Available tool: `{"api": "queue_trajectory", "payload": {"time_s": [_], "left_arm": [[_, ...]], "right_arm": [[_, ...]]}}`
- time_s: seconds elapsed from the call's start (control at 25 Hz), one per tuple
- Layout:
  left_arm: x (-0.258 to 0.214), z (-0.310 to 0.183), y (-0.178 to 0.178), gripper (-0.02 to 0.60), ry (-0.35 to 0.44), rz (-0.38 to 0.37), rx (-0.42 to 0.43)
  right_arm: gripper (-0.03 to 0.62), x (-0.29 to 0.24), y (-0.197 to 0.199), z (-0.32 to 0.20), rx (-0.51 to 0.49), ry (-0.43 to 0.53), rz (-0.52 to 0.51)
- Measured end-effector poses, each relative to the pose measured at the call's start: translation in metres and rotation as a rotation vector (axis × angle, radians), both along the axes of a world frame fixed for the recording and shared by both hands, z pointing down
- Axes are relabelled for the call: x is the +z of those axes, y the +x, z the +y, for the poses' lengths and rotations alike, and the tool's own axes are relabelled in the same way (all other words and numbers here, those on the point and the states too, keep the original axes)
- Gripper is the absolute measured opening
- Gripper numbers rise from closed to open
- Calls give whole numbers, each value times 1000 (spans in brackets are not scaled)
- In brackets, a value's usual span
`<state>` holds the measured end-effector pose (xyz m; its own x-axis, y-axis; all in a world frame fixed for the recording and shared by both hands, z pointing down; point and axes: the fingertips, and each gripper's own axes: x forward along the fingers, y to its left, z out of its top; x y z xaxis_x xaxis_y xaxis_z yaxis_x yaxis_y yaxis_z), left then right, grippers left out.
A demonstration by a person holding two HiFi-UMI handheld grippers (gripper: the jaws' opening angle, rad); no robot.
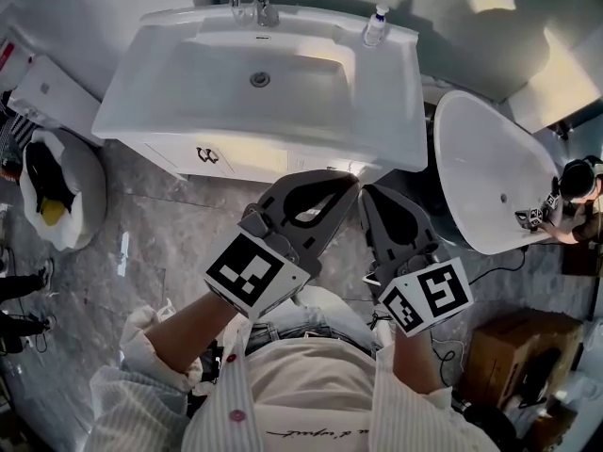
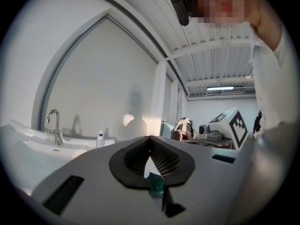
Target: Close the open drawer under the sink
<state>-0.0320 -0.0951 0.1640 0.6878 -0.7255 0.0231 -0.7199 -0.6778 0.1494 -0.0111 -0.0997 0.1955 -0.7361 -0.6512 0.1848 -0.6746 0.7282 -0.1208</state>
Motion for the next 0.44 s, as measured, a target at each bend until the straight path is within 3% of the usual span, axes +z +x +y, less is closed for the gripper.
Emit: {"api": "queue_trajectory", "payload": {"time_s": [0.24, 0.44], "left_arm": [[0, 2, 2, 15, -9, -25, 45], [-3, -3, 0, 15, 37, -52, 64]], "right_arm": [[8, 2, -3, 3, -9, -6, 11], [9, 5, -5, 0, -11, -2, 23]]}}
